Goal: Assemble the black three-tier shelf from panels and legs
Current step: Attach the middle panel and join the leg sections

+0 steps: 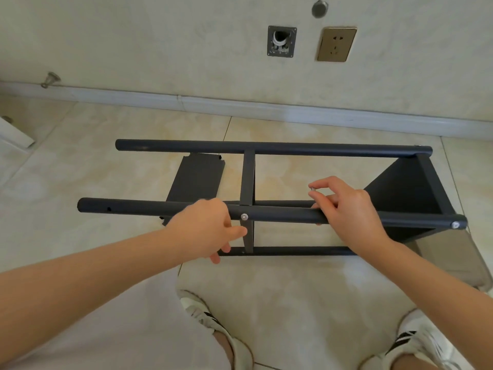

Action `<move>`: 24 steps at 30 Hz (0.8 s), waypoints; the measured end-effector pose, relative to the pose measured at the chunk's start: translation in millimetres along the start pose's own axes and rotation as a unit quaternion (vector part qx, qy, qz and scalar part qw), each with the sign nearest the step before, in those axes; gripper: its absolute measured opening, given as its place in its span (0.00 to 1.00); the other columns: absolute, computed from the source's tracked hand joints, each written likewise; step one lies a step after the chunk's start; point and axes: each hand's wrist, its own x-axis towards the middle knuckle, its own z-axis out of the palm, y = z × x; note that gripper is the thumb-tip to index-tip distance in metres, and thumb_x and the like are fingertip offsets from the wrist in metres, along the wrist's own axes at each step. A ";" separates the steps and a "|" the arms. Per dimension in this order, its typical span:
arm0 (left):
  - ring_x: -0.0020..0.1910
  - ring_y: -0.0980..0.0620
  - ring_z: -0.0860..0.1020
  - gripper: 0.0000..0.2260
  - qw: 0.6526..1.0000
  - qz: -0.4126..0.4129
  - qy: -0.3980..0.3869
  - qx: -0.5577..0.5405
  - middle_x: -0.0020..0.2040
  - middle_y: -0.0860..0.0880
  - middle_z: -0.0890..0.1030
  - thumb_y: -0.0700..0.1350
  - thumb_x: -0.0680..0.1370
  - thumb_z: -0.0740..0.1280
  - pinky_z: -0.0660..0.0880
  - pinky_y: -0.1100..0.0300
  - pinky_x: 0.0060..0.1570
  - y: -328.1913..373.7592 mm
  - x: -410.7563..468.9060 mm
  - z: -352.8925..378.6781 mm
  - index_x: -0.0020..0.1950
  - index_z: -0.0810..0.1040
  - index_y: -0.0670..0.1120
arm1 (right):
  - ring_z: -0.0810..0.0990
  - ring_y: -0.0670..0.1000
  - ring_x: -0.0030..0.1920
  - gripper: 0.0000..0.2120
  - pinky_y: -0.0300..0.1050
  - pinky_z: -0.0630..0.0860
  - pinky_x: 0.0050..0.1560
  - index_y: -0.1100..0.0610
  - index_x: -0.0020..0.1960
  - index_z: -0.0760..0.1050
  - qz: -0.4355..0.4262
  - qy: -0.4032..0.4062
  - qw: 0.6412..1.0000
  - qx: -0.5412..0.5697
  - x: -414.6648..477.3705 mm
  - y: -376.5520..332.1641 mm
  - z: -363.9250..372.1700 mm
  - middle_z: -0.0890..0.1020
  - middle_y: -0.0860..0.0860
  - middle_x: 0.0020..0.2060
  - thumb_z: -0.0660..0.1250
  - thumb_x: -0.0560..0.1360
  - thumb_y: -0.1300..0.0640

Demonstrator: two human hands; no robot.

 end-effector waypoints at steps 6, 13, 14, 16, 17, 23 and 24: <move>0.43 0.57 0.70 0.21 0.951 0.154 0.222 0.150 0.42 0.62 0.69 0.69 0.72 0.69 0.66 0.63 0.41 -10.9 4.1 -21.9 0.52 0.69 0.56 | 0.84 0.50 0.40 0.14 0.45 0.80 0.51 0.54 0.63 0.76 -0.009 0.009 1.000 -0.014 -4.6 -2.4 0.5 0.85 0.51 0.39 0.66 0.79 0.53; 0.47 0.56 0.79 0.20 0.973 0.151 0.154 0.081 0.53 0.57 0.80 0.65 0.78 0.63 0.78 0.61 0.50 -16.3 20.2 -3.0 0.63 0.69 0.55 | 0.84 0.49 0.40 0.13 0.50 0.81 0.49 0.54 0.63 0.76 0.011 0.045 0.996 -0.078 8.4 -10.5 -0.9 0.85 0.49 0.40 0.63 0.81 0.50; 0.43 0.56 0.79 0.18 0.973 0.155 0.152 0.073 0.50 0.57 0.79 0.65 0.78 0.62 0.78 0.62 0.48 -17.5 21.2 -2.1 0.61 0.69 0.55 | 0.84 0.49 0.41 0.13 0.51 0.81 0.49 0.54 0.62 0.76 0.004 0.055 0.996 -0.070 12.6 -12.4 -3.8 0.85 0.48 0.41 0.63 0.81 0.51; 0.39 0.57 0.77 0.15 0.973 0.166 0.148 0.066 0.44 0.59 0.77 0.64 0.79 0.61 0.77 0.63 0.44 -18.0 23.0 -1.9 0.57 0.68 0.56 | 0.83 0.49 0.42 0.12 0.51 0.81 0.47 0.54 0.60 0.78 -0.029 0.084 0.994 -0.058 22.8 -17.4 -8.9 0.84 0.48 0.44 0.64 0.80 0.51; 0.38 0.58 0.77 0.14 0.972 0.171 0.145 0.068 0.43 0.59 0.76 0.64 0.79 0.61 0.77 0.64 0.42 -17.9 23.5 -2.4 0.55 0.67 0.56 | 0.83 0.50 0.43 0.11 0.50 0.81 0.48 0.54 0.59 0.79 -0.051 0.096 0.993 -0.054 29.4 -20.7 -10.0 0.84 0.49 0.46 0.65 0.80 0.51; 0.35 0.56 0.76 0.14 0.972 0.187 0.123 0.072 0.39 0.58 0.76 0.65 0.78 0.61 0.71 0.65 0.35 -18.3 24.7 -9.3 0.50 0.64 0.57 | 0.74 0.48 0.55 0.08 0.36 0.67 0.53 0.54 0.55 0.80 -0.118 0.034 0.992 -0.038 87.3 -42.7 12.5 0.80 0.47 0.50 0.64 0.81 0.53; 0.34 0.56 0.76 0.13 0.972 0.191 0.119 0.067 0.38 0.58 0.76 0.64 0.78 0.62 0.69 0.66 0.35 -18.1 24.8 -10.4 0.48 0.64 0.57 | 0.73 0.48 0.56 0.08 0.35 0.65 0.53 0.54 0.55 0.79 -0.125 0.025 0.991 -0.036 95.8 -45.4 18.2 0.80 0.47 0.51 0.64 0.81 0.53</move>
